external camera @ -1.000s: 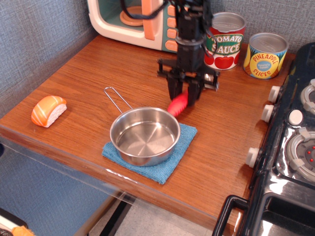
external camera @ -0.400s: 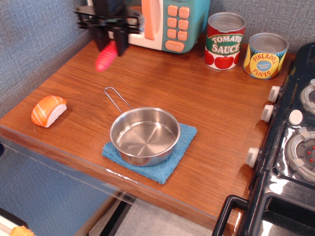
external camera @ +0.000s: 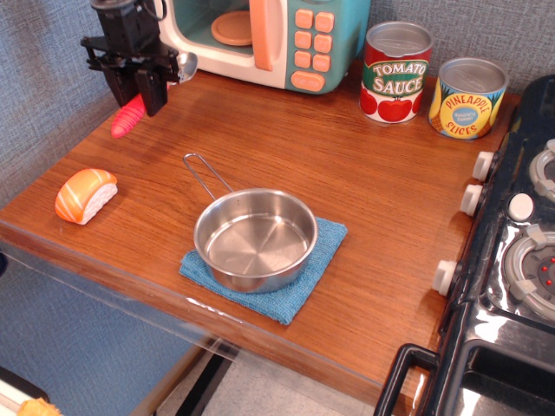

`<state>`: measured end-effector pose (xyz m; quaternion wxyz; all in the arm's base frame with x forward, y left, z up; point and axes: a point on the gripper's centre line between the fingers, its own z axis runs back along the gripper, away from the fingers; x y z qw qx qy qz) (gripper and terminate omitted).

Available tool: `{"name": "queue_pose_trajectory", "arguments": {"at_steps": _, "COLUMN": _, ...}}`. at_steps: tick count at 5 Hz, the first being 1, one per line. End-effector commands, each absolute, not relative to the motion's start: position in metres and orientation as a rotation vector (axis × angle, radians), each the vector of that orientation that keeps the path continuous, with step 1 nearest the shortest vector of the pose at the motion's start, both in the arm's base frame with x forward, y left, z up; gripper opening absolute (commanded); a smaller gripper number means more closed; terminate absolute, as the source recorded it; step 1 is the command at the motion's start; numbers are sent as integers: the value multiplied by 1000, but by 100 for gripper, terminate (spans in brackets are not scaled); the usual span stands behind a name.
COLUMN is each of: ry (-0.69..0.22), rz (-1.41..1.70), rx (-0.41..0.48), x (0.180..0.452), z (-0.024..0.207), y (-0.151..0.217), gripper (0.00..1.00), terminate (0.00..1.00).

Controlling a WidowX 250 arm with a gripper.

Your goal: Place the spoon in the front of the microwave

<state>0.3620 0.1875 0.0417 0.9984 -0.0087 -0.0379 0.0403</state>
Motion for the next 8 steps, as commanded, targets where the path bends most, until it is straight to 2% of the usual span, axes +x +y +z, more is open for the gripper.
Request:
{"name": "queue_pose_trajectory", "arguments": {"at_steps": 1, "ry": -85, "rz": 77, "rx": 28, "x": 364, "z": 28, "y": 206, "gripper": 0, "terminate": 0}}
{"name": "queue_pose_trajectory", "arguments": {"at_steps": 2, "ry": -86, "rz": 52, "rx": 22, "x": 365, "z": 24, "y": 200, "gripper": 0, "terminate": 0}}
{"name": "queue_pose_trajectory", "arguments": {"at_steps": 3, "ry": -108, "rz": 22, "rx": 48, "x": 365, "z": 33, "y": 195, "gripper": 100, "terminate": 0}}
{"name": "queue_pose_trajectory", "arguments": {"at_steps": 4, "ry": -156, "rz": 87, "rx": 106, "x": 355, "z": 60, "y": 196, "gripper": 100, "terminate": 0}}
{"name": "queue_pose_trajectory", "arguments": {"at_steps": 5, "ry": -225, "rz": 177, "rx": 105, "x": 336, "z": 95, "y": 197, "gripper": 100, "terminate": 0}}
{"name": "queue_pose_trajectory", "arguments": {"at_steps": 6, "ry": -206, "rz": 198, "rx": 87, "x": 326, "z": 111, "y": 194, "gripper": 100, "terminate": 0}}
{"name": "queue_pose_trajectory", "arguments": {"at_steps": 8, "ry": -89, "rz": 154, "rx": 77, "x": 328, "z": 98, "y": 175, "gripper": 100, "terminate": 0}}
